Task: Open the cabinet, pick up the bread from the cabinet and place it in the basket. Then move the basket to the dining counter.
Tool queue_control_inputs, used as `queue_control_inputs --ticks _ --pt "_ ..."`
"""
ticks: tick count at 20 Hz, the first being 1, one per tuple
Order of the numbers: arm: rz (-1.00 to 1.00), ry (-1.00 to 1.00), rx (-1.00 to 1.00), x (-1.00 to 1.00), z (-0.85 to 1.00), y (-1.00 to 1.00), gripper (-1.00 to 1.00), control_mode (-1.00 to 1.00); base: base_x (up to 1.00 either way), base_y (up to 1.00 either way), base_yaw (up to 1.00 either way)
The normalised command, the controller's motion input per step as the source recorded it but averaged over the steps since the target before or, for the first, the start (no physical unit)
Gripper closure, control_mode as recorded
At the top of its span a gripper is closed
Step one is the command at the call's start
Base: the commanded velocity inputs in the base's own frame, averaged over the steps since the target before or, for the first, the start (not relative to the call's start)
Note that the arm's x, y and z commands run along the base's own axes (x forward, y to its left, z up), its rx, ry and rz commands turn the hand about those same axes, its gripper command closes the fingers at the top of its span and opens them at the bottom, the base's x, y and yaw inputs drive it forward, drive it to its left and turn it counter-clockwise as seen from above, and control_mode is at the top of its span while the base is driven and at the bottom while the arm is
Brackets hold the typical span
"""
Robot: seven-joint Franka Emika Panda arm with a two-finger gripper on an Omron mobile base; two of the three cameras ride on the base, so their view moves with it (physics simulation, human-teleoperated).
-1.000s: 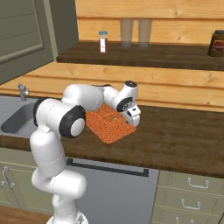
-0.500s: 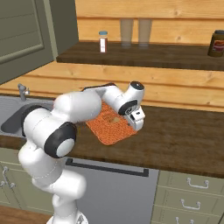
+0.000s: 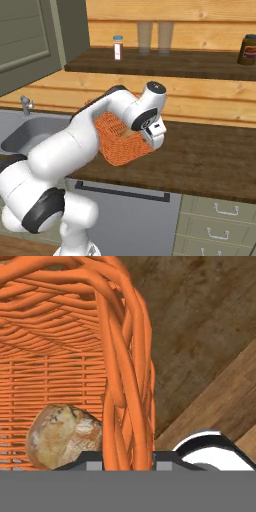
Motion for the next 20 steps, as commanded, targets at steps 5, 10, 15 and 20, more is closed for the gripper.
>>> queue_control_inputs --ticks 5,10,15,20 --pt "0.0 0.0 0.0 -0.87 0.94 0.05 1.0 -1.0 0.0 0.0 0.0" --pt "-0.02 -0.08 0.0 -0.55 0.35 0.6 1.0 -1.0 0.0 0.0 0.0" --pt "-0.02 -0.04 0.0 -0.38 0.1 0.52 1.0 -1.0 0.0 0.0 0.0" --pt "0.0 0.0 0.0 -0.09 0.02 0.04 1.0 1.0 -0.21 0.02 0.0"
